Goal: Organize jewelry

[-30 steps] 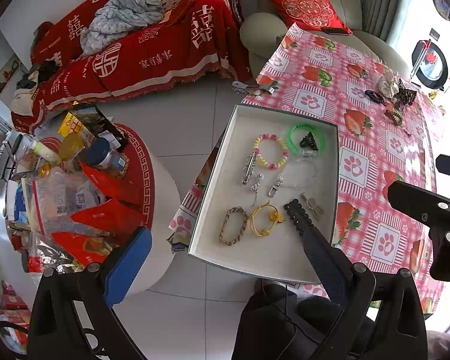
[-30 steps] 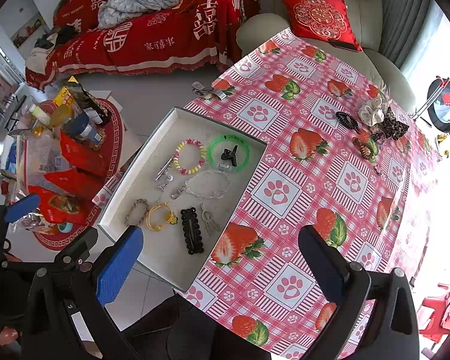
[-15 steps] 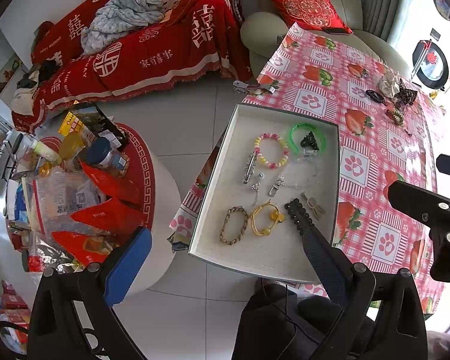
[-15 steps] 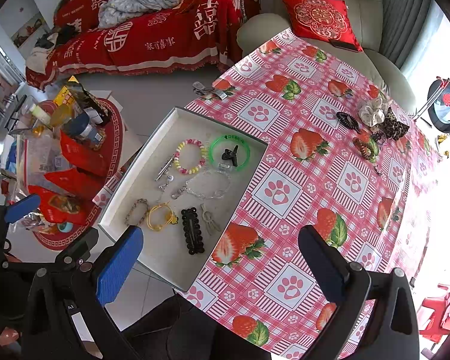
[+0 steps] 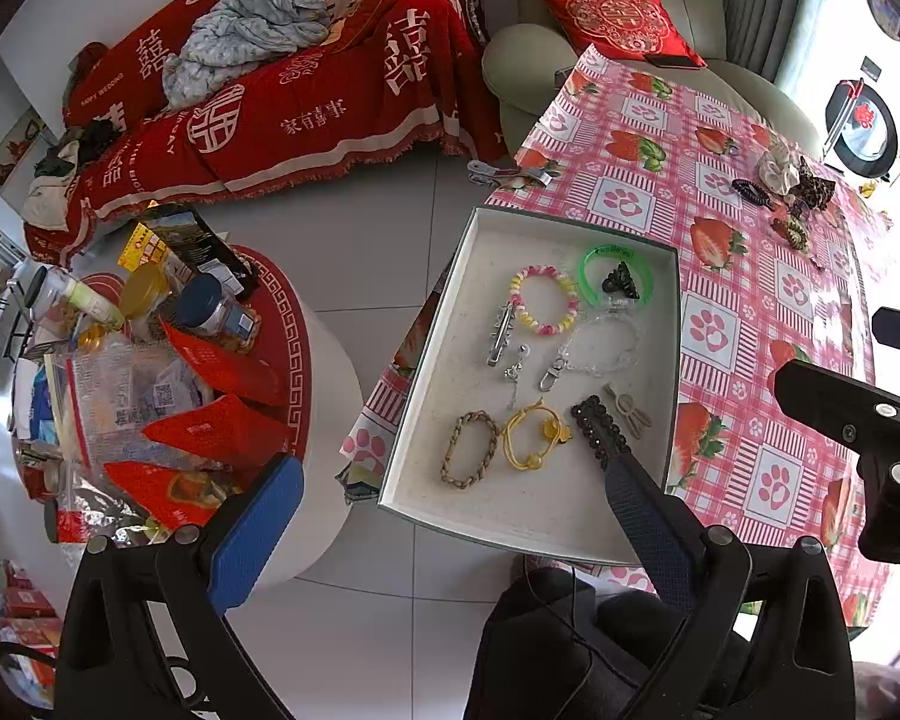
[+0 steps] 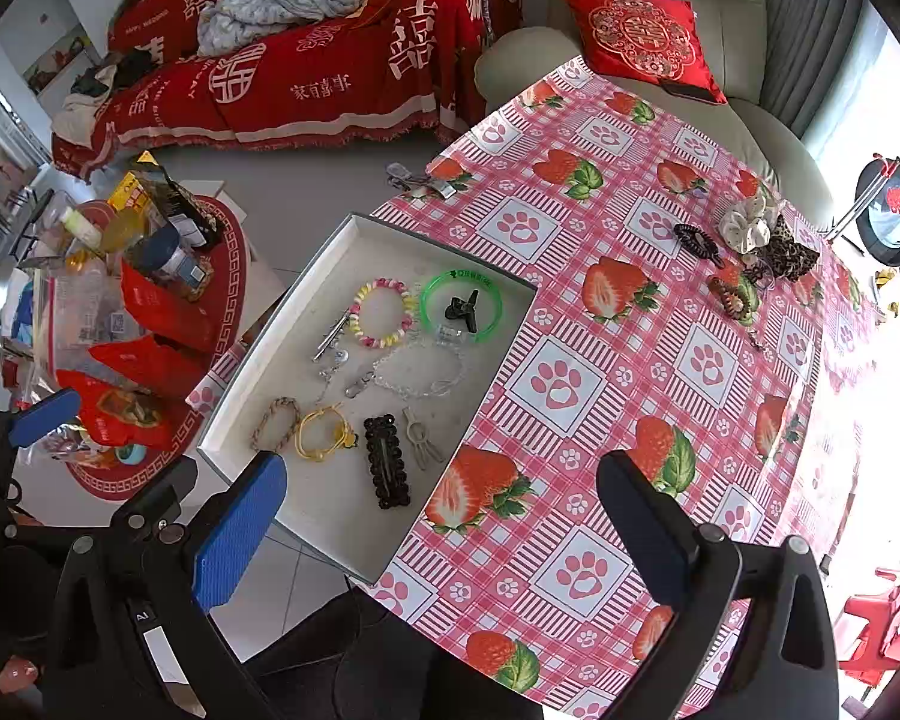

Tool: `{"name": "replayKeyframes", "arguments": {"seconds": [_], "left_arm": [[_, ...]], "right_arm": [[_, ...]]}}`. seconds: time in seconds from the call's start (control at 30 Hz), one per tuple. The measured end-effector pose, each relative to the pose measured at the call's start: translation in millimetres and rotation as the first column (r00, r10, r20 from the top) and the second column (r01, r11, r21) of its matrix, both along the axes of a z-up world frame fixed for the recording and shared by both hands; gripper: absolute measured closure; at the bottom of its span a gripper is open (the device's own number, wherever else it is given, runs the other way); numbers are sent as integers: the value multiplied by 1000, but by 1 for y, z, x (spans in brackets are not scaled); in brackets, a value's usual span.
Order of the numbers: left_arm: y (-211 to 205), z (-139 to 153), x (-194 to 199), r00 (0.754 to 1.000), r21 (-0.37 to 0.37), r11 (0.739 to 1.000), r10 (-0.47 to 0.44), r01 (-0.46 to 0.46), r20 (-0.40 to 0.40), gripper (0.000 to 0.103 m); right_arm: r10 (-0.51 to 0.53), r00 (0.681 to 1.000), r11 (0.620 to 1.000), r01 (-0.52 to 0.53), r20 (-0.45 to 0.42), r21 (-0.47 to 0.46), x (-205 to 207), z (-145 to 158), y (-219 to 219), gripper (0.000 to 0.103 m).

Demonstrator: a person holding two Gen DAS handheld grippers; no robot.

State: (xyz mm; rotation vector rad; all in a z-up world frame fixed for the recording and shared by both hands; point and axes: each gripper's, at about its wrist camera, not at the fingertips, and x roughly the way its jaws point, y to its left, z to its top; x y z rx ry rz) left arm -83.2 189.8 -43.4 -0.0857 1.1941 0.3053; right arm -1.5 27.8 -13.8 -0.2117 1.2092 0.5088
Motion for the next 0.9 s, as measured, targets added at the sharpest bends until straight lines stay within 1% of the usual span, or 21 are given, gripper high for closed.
{"name": "replayKeyframes", "arguments": {"seconds": [0.9], "left_arm": [[2,-2,-3,1000,2,1000,7,-7,-2,0]], "right_arm": [[-1,1000,1000,1,-1,0,-1,0,1,0]]}}
